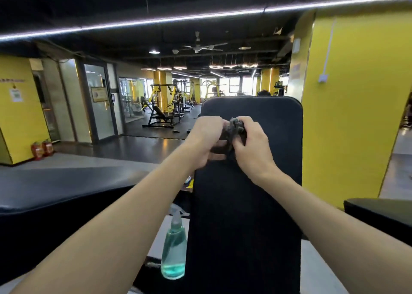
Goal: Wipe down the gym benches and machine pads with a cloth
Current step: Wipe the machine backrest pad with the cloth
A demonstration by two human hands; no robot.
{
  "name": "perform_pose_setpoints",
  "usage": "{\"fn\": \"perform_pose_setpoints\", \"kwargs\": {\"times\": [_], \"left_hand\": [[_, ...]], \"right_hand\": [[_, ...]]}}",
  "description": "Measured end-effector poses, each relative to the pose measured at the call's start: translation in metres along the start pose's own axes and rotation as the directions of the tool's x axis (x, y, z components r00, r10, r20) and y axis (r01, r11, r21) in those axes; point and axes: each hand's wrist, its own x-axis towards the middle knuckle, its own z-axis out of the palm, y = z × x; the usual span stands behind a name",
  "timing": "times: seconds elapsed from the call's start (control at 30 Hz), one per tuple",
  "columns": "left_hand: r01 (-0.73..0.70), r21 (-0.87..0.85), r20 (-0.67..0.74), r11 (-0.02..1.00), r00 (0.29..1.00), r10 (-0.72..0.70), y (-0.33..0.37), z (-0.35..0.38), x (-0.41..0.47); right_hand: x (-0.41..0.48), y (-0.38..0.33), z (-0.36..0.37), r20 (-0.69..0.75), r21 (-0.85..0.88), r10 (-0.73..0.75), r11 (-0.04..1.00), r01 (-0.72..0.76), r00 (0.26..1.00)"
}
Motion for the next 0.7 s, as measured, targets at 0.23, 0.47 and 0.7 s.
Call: {"fn": "perform_pose_setpoints", "kwargs": {"times": [0.23, 0.47, 0.7], "left_hand": [[-0.064, 0.536, -0.057, 0.842, 0.992, 0.112, -0.02, -0.039, 0.091], [-0.194, 0.548, 0.204, 0.814, 0.974, 0.095, -0.072, -0.041, 0.127], [-0.286, 0.461, 0.168, 0.84, 0.958, 0.234, -0.082, -0.046, 0.129]], "right_hand": [[0.072, -0.012, 0.007, -0.09, -0.376, -0.267, 0.901, 0.215, 0.959], [0.096, 0.024, 0.061, 0.196, -0.684, -0.426, 0.587, 0.434, 0.883], [0.121, 0.034, 0.048, 0.316, -0.689, -0.58, 0.404, 0.602, 0.751]]}}
